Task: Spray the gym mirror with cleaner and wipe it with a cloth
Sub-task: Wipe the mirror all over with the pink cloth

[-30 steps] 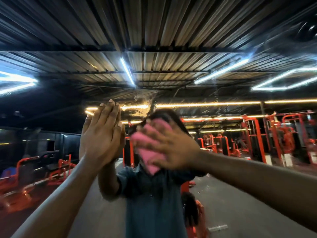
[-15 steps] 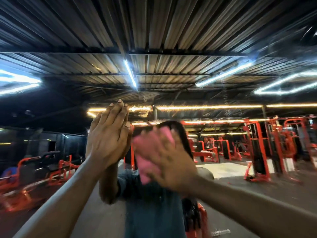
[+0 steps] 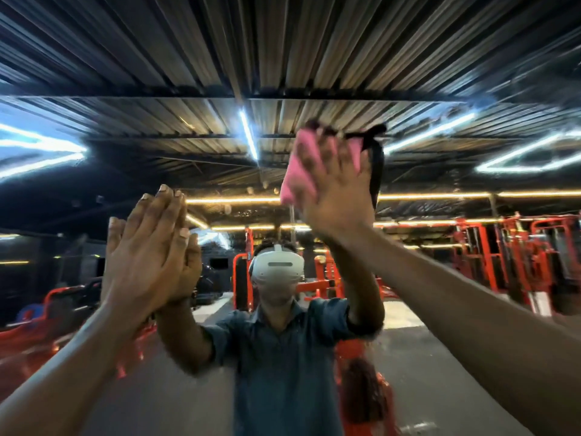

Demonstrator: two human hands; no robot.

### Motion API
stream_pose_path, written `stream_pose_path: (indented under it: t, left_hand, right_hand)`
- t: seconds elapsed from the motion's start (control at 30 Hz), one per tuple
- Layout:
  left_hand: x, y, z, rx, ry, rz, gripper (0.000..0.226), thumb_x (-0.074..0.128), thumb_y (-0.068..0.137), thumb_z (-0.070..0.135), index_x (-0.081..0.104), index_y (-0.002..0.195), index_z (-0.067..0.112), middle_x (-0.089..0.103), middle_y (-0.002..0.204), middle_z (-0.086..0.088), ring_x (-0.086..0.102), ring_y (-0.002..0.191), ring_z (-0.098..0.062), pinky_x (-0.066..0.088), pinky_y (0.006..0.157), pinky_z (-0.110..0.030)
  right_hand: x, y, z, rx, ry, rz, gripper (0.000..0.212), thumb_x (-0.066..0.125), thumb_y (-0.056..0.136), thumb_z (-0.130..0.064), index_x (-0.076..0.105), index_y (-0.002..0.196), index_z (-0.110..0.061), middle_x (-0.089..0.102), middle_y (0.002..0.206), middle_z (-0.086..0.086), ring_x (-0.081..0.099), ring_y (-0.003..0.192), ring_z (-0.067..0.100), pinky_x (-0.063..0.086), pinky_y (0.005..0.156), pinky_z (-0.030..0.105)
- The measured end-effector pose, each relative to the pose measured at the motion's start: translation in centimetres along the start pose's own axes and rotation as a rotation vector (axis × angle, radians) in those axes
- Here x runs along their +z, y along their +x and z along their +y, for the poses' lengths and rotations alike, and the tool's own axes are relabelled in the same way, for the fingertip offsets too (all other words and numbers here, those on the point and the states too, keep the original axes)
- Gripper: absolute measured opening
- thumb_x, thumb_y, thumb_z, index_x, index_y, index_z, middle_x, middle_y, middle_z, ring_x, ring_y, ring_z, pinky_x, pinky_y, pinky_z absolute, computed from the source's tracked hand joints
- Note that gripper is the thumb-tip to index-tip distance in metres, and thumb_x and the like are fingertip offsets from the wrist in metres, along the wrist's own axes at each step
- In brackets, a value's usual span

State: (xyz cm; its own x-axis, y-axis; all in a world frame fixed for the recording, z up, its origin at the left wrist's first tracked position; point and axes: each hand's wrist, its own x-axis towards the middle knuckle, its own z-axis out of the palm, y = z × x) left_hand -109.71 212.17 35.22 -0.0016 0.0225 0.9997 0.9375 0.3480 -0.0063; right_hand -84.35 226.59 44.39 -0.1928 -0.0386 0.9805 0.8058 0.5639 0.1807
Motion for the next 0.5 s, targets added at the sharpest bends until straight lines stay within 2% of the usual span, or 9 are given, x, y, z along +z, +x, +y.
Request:
stream_pose_path:
  t: [0.03,0.13,0.23,0.3,0.33,0.37,0.43,0.5]
  left_hand:
    - [0.6,-0.3,-0.5,0.016,0.031,-0.007,0.068,0.033,0.099,0.038,0.031,0.163,0.014,0.025,0.172,-0.005,0.023,0.158,-0.028,0.015,0.124,-0.062]
    - [1.3,-0.4,-1.6,0.050,0.074,-0.041,0.070,0.035,0.099,0.039,0.024,0.166,0.020,0.017,0.174,0.000,0.018,0.159,-0.024,0.013,0.126,-0.058]
    - [1.7,-0.4,-2.4,0.041,0.055,-0.068,0.071,0.035,0.098,0.042,0.022,0.166,0.024,0.016,0.174,0.003,0.017,0.159,-0.021,0.016,0.126,-0.056]
    - [2.4,-0.4,-2.7,0.045,0.063,-0.065,0.068,0.034,0.102,0.041,0.017,0.167,0.028,0.009,0.175,0.007,0.010,0.160,-0.016,0.015,0.126,-0.057]
    - [2.8,-0.5,-2.9,0.043,0.064,-0.059,0.069,0.036,0.103,0.041,0.013,0.167,0.030,0.005,0.175,0.009,0.006,0.161,-0.014,0.013,0.126,-0.057]
    - [3.1,-0.6,-3.0,0.039,0.057,-0.053,0.070,0.037,0.103,0.040,0.011,0.167,0.031,0.003,0.175,0.010,0.004,0.161,-0.013,0.012,0.127,-0.057]
    - [3.0,-0.5,-3.3,0.047,0.034,-0.050,0.069,0.036,0.103,0.040,0.011,0.167,0.031,0.005,0.175,0.010,0.006,0.160,-0.013,0.013,0.127,-0.057]
    - [2.5,-0.3,-3.2,0.055,0.022,-0.040,0.067,0.033,0.103,0.042,0.015,0.167,0.030,0.009,0.174,0.009,0.009,0.160,-0.014,0.015,0.126,-0.057]
  right_hand:
    - [0.2,-3.3,-1.9,-0.122,0.009,-0.033,0.072,0.006,0.103,-0.062,-0.001,0.166,-0.028,-0.007,0.174,0.011,-0.005,0.159,0.039,0.007,0.121,0.073]
    - [1.2,-14.3,-6.6,-0.510,0.077,-0.213,0.073,0.031,0.103,-0.061,0.006,0.166,-0.033,-0.006,0.175,0.002,-0.011,0.159,0.033,0.000,0.122,0.071]
    - [1.7,-14.7,-6.5,-0.743,0.020,-0.259,0.073,0.036,0.103,-0.067,0.008,0.165,-0.040,-0.004,0.175,-0.002,-0.007,0.161,0.029,-0.001,0.123,0.068]
    - [1.5,-9.1,-5.5,-0.638,-0.022,-0.153,0.082,0.043,0.098,-0.068,0.011,0.166,-0.036,0.009,0.174,0.003,0.013,0.158,0.034,0.009,0.122,0.069]
    - [1.1,-5.6,-4.7,-0.482,-0.042,-0.094,0.085,0.047,0.095,-0.068,0.014,0.165,-0.033,0.017,0.171,0.006,0.023,0.152,0.036,0.017,0.120,0.069]
    - [0.7,-2.2,-3.5,-0.308,-0.065,-0.056,0.086,0.046,0.094,-0.068,0.013,0.164,-0.031,0.018,0.170,0.008,0.025,0.150,0.038,0.018,0.121,0.070]
    - [0.5,2.9,-1.1,-0.005,-0.084,-0.001,0.077,0.031,0.102,-0.068,0.004,0.165,-0.034,0.005,0.174,0.008,0.010,0.157,0.038,0.002,0.124,0.067]
    - [0.9,4.5,-0.9,0.148,-0.040,0.038,0.068,0.018,0.105,-0.066,0.004,0.165,-0.037,0.001,0.175,0.005,0.001,0.160,0.035,0.000,0.124,0.068]
